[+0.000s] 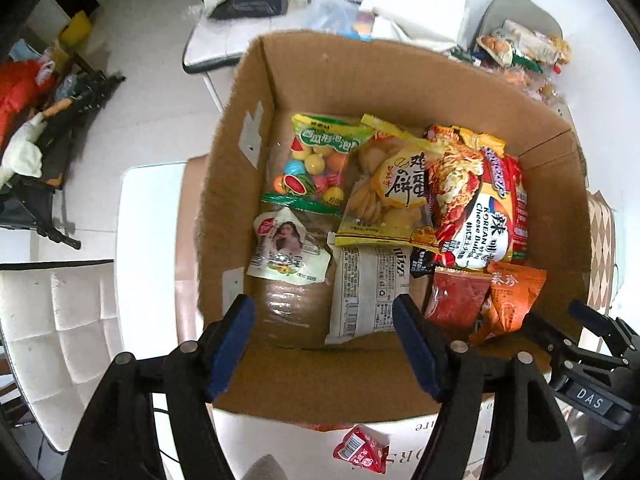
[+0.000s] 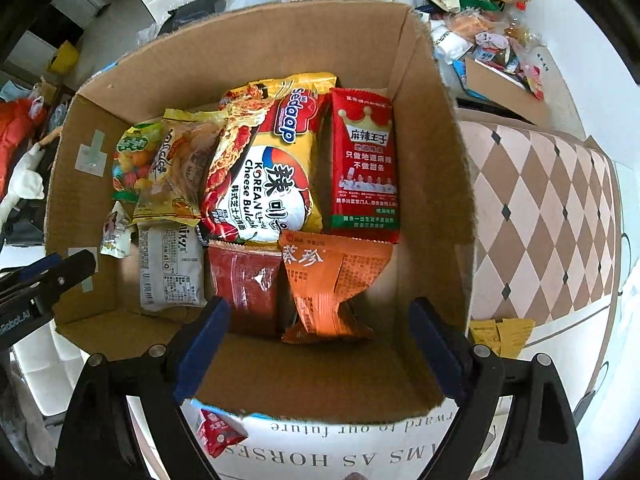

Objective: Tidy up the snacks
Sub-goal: 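Lift both tools out of the box toward the table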

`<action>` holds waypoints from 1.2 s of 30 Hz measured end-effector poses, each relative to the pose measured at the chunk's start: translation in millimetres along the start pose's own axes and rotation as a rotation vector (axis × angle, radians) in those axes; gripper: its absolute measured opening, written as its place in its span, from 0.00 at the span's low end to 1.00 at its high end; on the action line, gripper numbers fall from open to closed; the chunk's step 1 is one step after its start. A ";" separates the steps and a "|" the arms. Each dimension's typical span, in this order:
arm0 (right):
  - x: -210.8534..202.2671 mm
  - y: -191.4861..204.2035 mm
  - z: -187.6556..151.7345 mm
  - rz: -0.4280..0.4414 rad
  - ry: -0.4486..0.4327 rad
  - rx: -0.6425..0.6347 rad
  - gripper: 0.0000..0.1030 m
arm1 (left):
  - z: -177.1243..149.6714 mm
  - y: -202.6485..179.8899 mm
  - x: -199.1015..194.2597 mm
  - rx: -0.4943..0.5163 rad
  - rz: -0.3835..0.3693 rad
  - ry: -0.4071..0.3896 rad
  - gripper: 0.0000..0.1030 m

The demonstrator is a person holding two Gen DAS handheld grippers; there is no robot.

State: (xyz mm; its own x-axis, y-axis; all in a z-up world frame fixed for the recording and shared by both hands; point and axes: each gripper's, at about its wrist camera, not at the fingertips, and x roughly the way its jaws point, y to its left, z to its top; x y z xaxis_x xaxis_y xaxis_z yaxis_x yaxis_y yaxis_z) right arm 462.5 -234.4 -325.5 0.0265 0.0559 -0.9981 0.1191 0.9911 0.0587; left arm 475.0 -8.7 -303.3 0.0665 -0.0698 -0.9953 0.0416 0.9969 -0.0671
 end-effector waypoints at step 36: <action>-123.0 -39.1 -152.0 0.090 -0.259 0.086 0.90 | -152.5 -23.0 -102.1 -0.082 0.010 -0.274 0.68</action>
State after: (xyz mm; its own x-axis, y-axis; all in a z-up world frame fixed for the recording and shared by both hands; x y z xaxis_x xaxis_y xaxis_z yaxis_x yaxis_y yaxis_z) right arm 303.7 -261.7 -208.1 0.2920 0.0993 -0.9513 0.1884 0.9691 0.1590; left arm 315.3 -18.9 -210.8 0.3336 -0.0560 -0.9410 -0.0406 0.9965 -0.0737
